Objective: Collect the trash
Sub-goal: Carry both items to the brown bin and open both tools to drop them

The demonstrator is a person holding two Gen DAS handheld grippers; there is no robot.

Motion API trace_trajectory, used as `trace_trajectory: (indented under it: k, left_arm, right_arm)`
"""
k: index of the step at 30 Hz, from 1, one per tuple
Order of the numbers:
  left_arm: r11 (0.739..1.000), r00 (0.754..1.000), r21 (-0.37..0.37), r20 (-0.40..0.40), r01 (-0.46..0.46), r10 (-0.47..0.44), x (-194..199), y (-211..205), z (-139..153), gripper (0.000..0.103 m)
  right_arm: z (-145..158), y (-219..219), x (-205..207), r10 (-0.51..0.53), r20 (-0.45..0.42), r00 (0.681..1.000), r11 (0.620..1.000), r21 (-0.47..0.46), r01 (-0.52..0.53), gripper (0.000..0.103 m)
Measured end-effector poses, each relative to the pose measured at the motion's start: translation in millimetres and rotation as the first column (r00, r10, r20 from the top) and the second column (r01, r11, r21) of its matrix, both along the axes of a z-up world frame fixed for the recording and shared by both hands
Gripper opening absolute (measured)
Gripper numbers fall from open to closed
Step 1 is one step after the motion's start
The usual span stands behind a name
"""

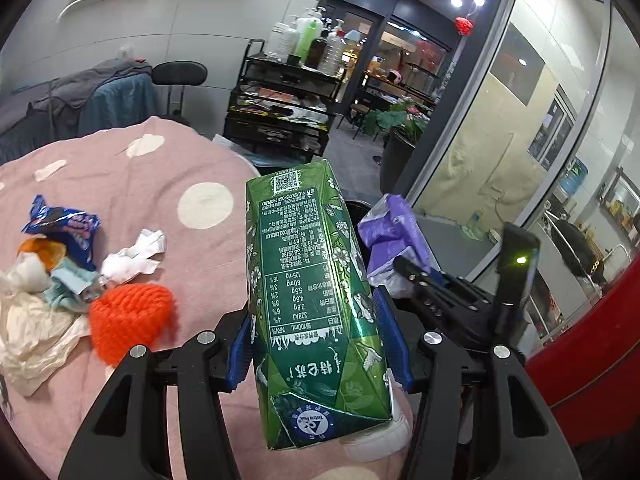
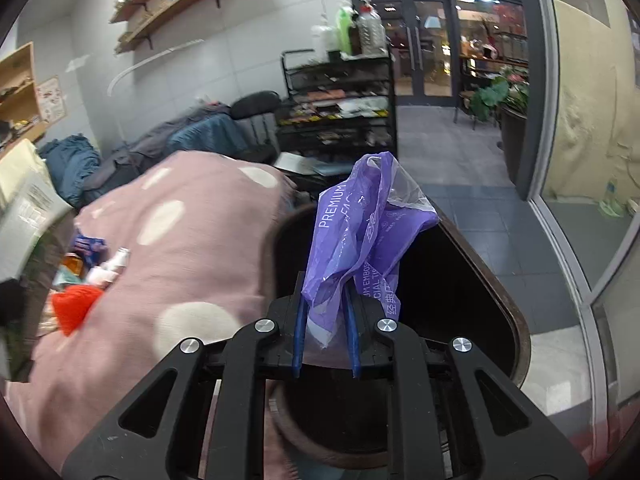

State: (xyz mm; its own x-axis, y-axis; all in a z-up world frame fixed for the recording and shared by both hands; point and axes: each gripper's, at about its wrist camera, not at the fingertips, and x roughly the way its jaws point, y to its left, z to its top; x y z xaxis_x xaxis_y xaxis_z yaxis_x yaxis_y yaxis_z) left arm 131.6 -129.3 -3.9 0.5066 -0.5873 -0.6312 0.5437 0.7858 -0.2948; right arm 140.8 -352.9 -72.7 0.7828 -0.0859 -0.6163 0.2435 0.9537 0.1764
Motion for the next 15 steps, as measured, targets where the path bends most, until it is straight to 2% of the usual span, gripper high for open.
trace_trajectory:
  k: [1,3,4,5,7,15]
  left_arm:
    - [1.000,1.000,0.001,0.001,0.007,-0.007,-1.0,-3.5,0.3,0.054]
    - [1.000,1.000,0.005,-0.004,0.023,-0.023,3.1,-11.6,-0.9,0.054]
    - [1.000,1.000,0.005,-0.007,0.030,-0.030,3.9,-14.5,-0.8,0.054]
    - [0.999,0.999,0.005,-0.010,0.036,-0.036,3.8,-17.4,-1.2,0.054]
    - [0.999,0.999,0.005,-0.014,0.046,-0.046,6.6,-23.4,-2.2,0.054]
    - [0.996,0.996,0.017,-0.013,0.092,-0.091,10.7,-49.3,-0.1,0.054]
  right_arm:
    - [-6.3,-5.2,3.6,-0.014,-0.016,1.000,1.000,0.007,0.014,0.018]
    - [-18.8,-15.1,7.3,-0.035,-0.046,0.998,0.999,0.030,0.036,0.025]
    - [-23.3,-17.9,7.7,-0.047,-0.057,0.997,0.998,0.039,0.049,0.039]
    - [-26.7,-21.5,7.2,-0.061,-0.059,0.996,0.997,0.047,0.064,0.065]
    - [-28.6,-24.7,2.8,-0.095,-0.041,0.995,0.994,0.044,0.097,0.090]
    - [-16.7,-32.5,-24.4,-0.155,0.036,0.987,0.988,0.022,0.154,0.090]
